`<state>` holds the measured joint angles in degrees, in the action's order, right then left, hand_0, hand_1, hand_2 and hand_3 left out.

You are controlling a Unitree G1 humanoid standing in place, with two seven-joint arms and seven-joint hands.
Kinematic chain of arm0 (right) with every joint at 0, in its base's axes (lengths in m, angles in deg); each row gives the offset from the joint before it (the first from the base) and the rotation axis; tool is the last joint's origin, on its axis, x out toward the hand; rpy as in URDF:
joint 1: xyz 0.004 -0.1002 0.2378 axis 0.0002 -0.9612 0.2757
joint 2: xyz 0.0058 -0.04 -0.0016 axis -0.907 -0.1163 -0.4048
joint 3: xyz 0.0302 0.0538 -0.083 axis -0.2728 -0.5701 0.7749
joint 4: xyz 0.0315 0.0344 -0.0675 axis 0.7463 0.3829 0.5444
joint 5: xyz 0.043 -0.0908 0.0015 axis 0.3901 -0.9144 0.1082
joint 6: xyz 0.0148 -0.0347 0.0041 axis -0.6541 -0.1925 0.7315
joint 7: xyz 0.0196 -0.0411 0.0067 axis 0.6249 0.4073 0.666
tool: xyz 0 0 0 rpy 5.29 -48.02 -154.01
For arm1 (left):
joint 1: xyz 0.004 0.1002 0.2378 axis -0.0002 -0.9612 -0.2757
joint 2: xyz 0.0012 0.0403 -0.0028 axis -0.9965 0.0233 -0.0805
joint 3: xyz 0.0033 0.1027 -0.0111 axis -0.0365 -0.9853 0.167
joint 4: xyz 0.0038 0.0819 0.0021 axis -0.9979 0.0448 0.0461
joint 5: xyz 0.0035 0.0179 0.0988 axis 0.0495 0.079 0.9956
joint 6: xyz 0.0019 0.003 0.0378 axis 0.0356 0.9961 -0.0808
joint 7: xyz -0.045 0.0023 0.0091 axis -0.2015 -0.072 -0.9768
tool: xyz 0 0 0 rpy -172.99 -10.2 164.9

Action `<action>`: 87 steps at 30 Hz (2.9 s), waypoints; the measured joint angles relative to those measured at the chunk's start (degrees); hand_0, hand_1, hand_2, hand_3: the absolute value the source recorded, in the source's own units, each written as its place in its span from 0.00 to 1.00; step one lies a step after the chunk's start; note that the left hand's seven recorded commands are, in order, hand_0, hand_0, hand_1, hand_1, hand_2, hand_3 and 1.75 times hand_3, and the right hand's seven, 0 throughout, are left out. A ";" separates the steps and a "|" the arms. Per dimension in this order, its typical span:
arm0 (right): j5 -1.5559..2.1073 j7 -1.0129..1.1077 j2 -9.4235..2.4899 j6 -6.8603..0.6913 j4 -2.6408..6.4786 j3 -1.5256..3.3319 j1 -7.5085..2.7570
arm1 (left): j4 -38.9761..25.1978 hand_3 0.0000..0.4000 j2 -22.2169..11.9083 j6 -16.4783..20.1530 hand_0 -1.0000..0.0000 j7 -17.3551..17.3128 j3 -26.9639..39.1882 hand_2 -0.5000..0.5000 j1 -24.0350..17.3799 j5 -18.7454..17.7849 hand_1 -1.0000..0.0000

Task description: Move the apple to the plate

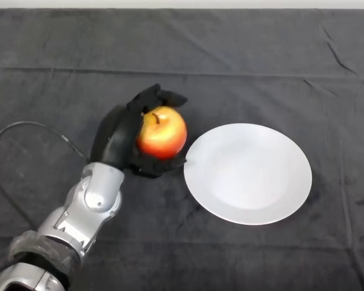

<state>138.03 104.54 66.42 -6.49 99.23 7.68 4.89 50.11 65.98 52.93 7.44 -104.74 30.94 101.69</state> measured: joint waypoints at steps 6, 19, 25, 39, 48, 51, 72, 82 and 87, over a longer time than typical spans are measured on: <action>0.00 0.00 0.00 0.00 0.00 0.01 0.00 | -2.32 1.00 0.11 1.19 0.00 0.99 -1.77 0.50 0.01 0.94 0.00; 0.00 0.00 -0.01 0.00 0.00 0.01 0.00 | -3.93 1.00 1.76 2.67 0.00 1.62 -7.08 0.50 0.03 1.04 0.00; 0.00 0.00 -0.01 0.00 0.00 0.01 0.00 | -3.93 1.00 3.12 2.86 0.00 1.86 -10.29 0.50 0.28 0.83 0.00; 0.00 0.00 0.00 0.00 0.00 0.00 0.00 | -1.62 1.00 6.55 3.07 0.00 3.89 -20.46 0.50 6.68 -2.24 0.00; 0.00 0.00 0.00 0.00 0.00 0.00 0.00 | 1.68 1.00 6.91 2.49 0.00 3.91 -25.99 0.50 6.80 -5.96 0.00; 0.00 0.00 0.00 0.00 0.00 0.00 0.00 | 3.22 1.00 6.94 2.07 0.00 3.89 -27.92 0.50 6.91 -7.24 0.00; 0.01 0.00 0.00 0.00 0.00 -0.01 0.00 | 7.14 0.00 6.97 1.68 1.00 -0.51 -33.87 0.50 9.46 -13.11 1.00; 0.01 0.00 0.00 0.00 0.00 -0.02 0.00 | 7.62 0.00 6.84 1.80 1.00 -2.11 -34.52 0.50 10.83 -15.12 1.00; 0.01 0.01 0.00 0.00 0.00 -0.03 0.00 | 7.88 0.00 6.33 1.65 1.00 -2.74 -34.37 0.50 10.88 -15.50 1.00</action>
<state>138.04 104.54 66.42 -6.49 99.23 7.66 4.89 57.99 72.31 54.58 4.71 -139.11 41.82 86.19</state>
